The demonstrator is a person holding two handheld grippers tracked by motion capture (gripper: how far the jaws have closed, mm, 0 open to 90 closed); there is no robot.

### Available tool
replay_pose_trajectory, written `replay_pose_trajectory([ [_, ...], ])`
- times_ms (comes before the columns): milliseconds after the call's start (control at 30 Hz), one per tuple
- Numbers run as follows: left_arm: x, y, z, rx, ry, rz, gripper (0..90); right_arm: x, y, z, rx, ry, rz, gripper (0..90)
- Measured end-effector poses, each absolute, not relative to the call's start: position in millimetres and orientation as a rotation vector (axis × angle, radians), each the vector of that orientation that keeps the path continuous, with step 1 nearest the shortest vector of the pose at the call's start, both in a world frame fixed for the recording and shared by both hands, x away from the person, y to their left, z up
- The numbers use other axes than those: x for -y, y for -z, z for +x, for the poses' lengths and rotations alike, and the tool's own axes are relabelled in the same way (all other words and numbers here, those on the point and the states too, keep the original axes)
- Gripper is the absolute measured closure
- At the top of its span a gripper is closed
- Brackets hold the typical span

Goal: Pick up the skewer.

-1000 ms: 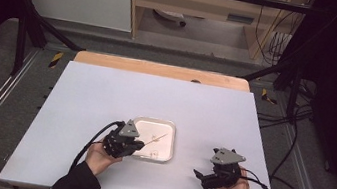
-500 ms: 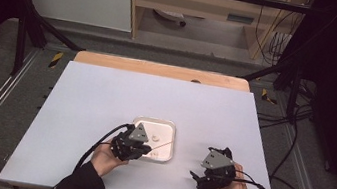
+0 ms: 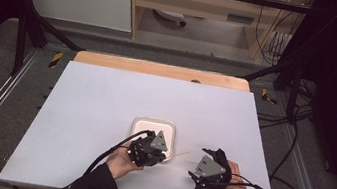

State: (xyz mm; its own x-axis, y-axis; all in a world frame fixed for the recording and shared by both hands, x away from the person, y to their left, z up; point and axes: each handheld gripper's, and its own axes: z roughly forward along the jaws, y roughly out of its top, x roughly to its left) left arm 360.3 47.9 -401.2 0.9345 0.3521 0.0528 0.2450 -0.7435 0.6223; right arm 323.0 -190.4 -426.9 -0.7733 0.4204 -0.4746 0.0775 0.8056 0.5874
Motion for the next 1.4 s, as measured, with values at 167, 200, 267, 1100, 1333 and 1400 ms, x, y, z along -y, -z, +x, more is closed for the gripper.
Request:
replay_pose_trajectory([
  [167, -36, 402, 361, -0.404, -0.204, 2.459, 87.7, 189, 427, 321, -2.373, -0.726, 0.308, 24.9],
  [200, -33, 403, 361, -0.402, -0.201, 2.462, 87.6, 189, 427, 321, -2.374, -0.722, 0.294, 26.6],
  [267, -29, 403, 361, -0.394, -0.196, 2.470, 87.7, 188, 427, 320, -2.376, -0.723, 0.277, 30.9],
  [1100, 6, 405, 358, -0.299, -0.157, 2.542, 87.6, 178, 439, 317, -2.384, -0.583, -0.088, 74.1],
  [1333, 7, 405, 358, -0.296, -0.146, 2.541, 87.7, 178, 440, 317, -2.401, -0.553, -0.147, 80.9],
  [1400, 8, 405, 357, -0.292, -0.141, 2.541, 87.6, 179, 441, 318, -2.400, -0.535, -0.172, 84.0],
])
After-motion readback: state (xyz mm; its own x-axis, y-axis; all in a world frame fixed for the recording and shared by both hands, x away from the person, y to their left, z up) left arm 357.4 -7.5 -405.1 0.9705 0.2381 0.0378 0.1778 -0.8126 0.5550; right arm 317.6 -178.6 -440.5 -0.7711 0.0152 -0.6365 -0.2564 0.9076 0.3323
